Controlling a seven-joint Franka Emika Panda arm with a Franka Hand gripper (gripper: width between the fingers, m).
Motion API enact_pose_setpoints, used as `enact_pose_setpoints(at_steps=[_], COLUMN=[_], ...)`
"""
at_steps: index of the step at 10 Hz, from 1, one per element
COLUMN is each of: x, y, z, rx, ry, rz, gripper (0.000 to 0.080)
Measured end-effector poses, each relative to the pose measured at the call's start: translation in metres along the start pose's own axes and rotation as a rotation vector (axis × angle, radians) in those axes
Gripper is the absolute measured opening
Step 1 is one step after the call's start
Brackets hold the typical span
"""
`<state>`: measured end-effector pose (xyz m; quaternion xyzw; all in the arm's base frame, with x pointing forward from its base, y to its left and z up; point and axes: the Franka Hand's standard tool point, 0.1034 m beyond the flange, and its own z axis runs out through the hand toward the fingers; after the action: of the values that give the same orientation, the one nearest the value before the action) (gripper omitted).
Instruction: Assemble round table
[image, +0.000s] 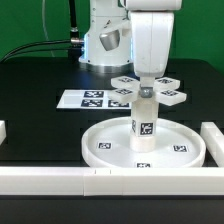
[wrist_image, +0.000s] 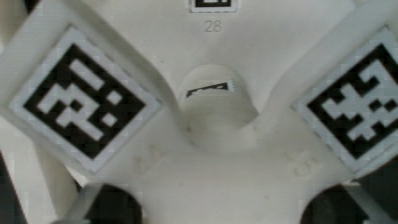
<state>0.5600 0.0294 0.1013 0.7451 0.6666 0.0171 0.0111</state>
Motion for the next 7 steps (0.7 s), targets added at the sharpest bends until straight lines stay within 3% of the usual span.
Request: enact_pose_setpoints(at_steps=[1, 6, 7], x=[-0.0008, -0.0061, -0.0065], y=[0.0001, -0.0011, 0.0000], z=[0.0000, 0.0006, 0.0005], rx=[0.000, 0.026, 0.022], ry=[0.000, 0.032, 0.034], rz=[0.005, 0.633, 0.659], gripper=[0.0440, 0.0442, 0.0442])
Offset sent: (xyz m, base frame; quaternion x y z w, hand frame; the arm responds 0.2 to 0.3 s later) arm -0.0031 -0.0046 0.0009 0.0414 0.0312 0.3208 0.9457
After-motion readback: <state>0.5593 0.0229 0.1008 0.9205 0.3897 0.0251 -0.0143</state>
